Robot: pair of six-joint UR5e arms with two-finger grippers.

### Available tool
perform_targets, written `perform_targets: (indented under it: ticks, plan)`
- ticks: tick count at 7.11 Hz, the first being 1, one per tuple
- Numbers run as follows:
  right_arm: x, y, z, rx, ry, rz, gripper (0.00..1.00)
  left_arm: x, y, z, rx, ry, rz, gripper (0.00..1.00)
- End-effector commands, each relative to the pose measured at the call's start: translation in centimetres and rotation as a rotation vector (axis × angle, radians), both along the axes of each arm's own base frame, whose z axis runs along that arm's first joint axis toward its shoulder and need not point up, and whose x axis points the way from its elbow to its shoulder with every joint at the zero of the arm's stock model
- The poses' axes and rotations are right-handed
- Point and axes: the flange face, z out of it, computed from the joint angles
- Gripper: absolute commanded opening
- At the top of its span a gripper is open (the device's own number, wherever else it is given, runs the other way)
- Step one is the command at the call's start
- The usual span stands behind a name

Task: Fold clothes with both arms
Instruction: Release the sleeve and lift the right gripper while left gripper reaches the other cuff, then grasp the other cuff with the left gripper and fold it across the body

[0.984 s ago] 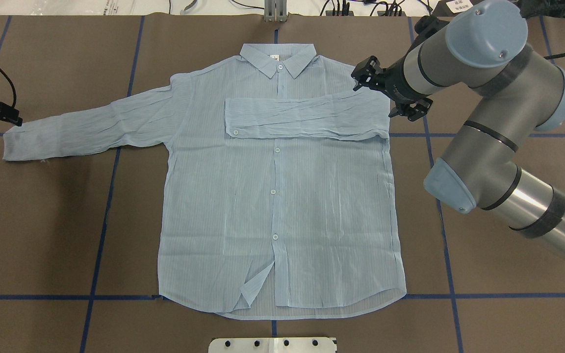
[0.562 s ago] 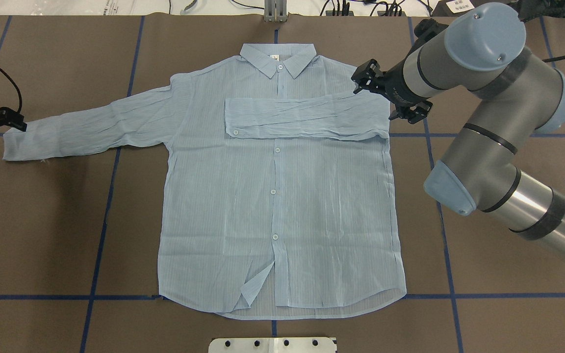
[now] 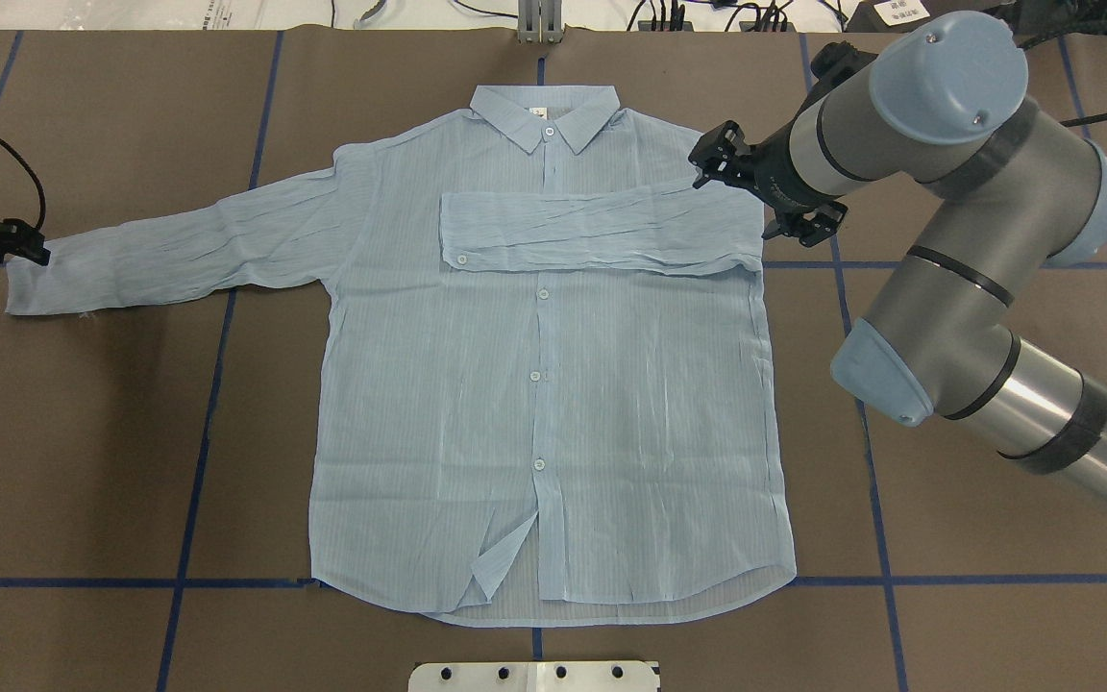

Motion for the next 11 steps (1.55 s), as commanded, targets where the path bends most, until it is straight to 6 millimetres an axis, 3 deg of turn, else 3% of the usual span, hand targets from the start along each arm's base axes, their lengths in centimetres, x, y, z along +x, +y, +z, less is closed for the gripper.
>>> perform_targets:
  ticks: [1, 3, 4, 5, 6, 7, 8, 9, 10, 11]
  plan:
    - [0.0, 0.0, 0.0, 0.0, 0.0, 0.0, 1.0, -0.1, 0.1, 0.2, 0.0, -0.004, 0.0, 0.0]
    - [-0.1, 0.1, 0.0, -0.001, 0.0, -0.003, 1.0, 0.1, 0.0, -0.8, 0.008, 0.01, -0.002, 0.0]
    - [0.1, 0.1, -0.2, 0.005, -0.003, -0.003, 1.0, 0.4, -0.7, -5.3, 0.036, 0.044, -0.024, 0.0]
    - [0.8, 0.1, -0.3, 0.02, -0.005, -0.017, 1.0, 1.6, -2.3, -12.5, -0.025, 0.098, -0.022, 0.0]
    - [3.0, -0.3, 1.4, 0.063, 0.029, -0.053, 1.0, 2.6, -3.8, -21.7, -0.069, 0.139, -0.07, 0.0]
    - [6.9, -1.6, 4.3, 0.098, 0.062, -0.122, 1.0, 8.7, -3.2, -30.0, -0.128, 0.215, -0.094, 0.0]
    - [11.6, -2.9, 7.6, 0.119, 0.078, -0.18, 1.0, 16.6, -1.2, -36.8, -0.206, 0.284, -0.091, 0.0]
    - [15.2, -4.4, 11.0, 0.122, 0.093, -0.222, 1.0, 20.8, 0.2, -42.9, -0.243, 0.347, -0.089, 0.0]
    - [17.0, -5.0, 13.5, 0.109, 0.101, -0.243, 1.0, 25.4, 1.2, -49.0, -0.26, 0.387, -0.083, 0.0]
    - [17.5, -4.8, 15.0, 0.1, 0.112, -0.253, 1.0, 31.2, 0.9, -54.8, -0.296, 0.396, -0.126, 0.0]
